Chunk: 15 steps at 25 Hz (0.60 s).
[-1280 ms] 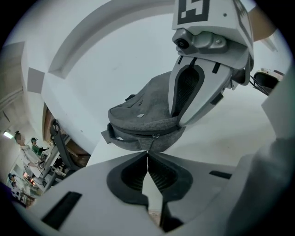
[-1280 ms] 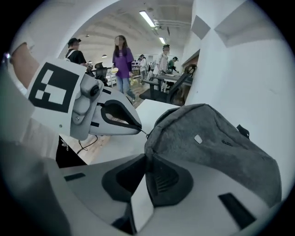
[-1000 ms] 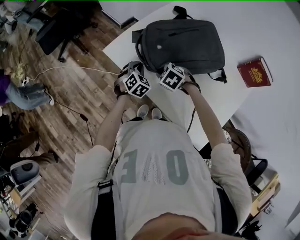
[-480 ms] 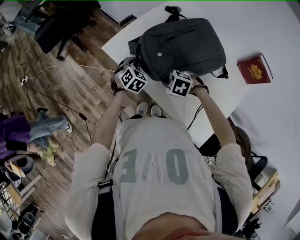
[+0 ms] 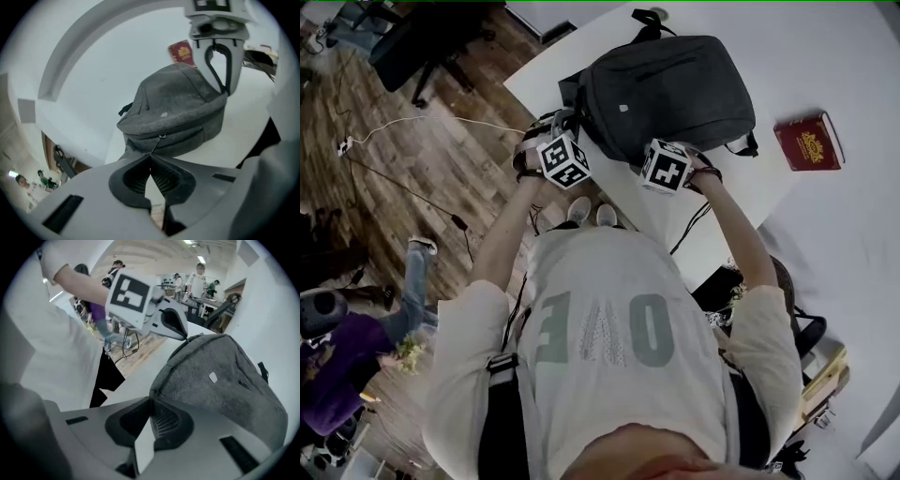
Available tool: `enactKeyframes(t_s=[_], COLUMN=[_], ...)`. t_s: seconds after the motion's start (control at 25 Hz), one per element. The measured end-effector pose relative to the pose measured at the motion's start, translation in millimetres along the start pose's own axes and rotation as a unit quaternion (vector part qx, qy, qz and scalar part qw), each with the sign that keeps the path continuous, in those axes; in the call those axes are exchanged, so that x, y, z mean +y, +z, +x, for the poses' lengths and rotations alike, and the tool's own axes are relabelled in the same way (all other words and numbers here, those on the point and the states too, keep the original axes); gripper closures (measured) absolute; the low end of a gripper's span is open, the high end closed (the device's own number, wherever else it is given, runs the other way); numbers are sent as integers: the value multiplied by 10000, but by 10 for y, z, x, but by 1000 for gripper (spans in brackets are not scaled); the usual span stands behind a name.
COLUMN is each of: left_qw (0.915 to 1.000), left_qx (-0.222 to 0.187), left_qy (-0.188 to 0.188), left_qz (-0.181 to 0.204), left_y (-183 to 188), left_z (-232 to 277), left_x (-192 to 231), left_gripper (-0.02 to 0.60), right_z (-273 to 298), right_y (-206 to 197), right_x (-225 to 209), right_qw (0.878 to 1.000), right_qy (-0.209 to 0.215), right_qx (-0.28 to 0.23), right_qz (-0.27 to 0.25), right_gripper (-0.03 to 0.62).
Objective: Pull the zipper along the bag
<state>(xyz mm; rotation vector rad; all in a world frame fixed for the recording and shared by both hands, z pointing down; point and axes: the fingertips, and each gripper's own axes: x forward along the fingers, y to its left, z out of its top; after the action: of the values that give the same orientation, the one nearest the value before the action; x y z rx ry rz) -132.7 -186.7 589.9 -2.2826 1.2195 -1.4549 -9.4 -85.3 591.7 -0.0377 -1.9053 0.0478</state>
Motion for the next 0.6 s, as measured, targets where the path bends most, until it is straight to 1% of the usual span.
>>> enactKeyframes(t_s=[0.04,0.08,0.2,0.24,0.28,0.36,0.4,0.44,0.48,0.56,0.6], left_qw=[9998,9996,9997,9998,9999,9997,9997,9997,9996,9995,9995], left_qx=[-29,-61,-127,-141,-160,-205,-225,-243,-260,-289,-293], left_qy=[11,7,13,9,-4,-24,-26,-30,-44,-110,-143], left_qz=[214,290,211,118,15,-91,-95,-91,-88,-67,-40], left_y=[-28,-55,-79,-76,-70,-55,-49,-42,-33,-18,-20], left_z=[-44,-86,-151,-159,-166,-184,-195,-205,-212,-209,-202], left_x=[-7,-5,17,19,17,6,2,-2,-12,-49,-68], left_gripper=[557,557,557,557,557,557,557,557,557,557,557], right_z=[-4,-10,-56,-101,-171,-328,-365,-352,-292,-103,-14], right_y=[-4,-1,78,149,246,482,595,686,747,813,839], right_x=[-12,-24,-95,-149,-223,-396,-470,-525,-557,-566,-559], right_qw=[9995,9979,9897,9850,9776,9549,9455,9416,9436,9545,9577], right_qy=[51,112,180,105,-4,-184,-232,-276,-329,-420,-438], right_qx=[-126,-239,-553,-798,-1153,-1920,-2158,-2231,-2157,-1843,-1741], right_qz=[291,591,1311,1526,1763,2255,2429,2508,2489,2308,2247], right_gripper=[557,557,541,511,481,454,434,416,407,407,407])
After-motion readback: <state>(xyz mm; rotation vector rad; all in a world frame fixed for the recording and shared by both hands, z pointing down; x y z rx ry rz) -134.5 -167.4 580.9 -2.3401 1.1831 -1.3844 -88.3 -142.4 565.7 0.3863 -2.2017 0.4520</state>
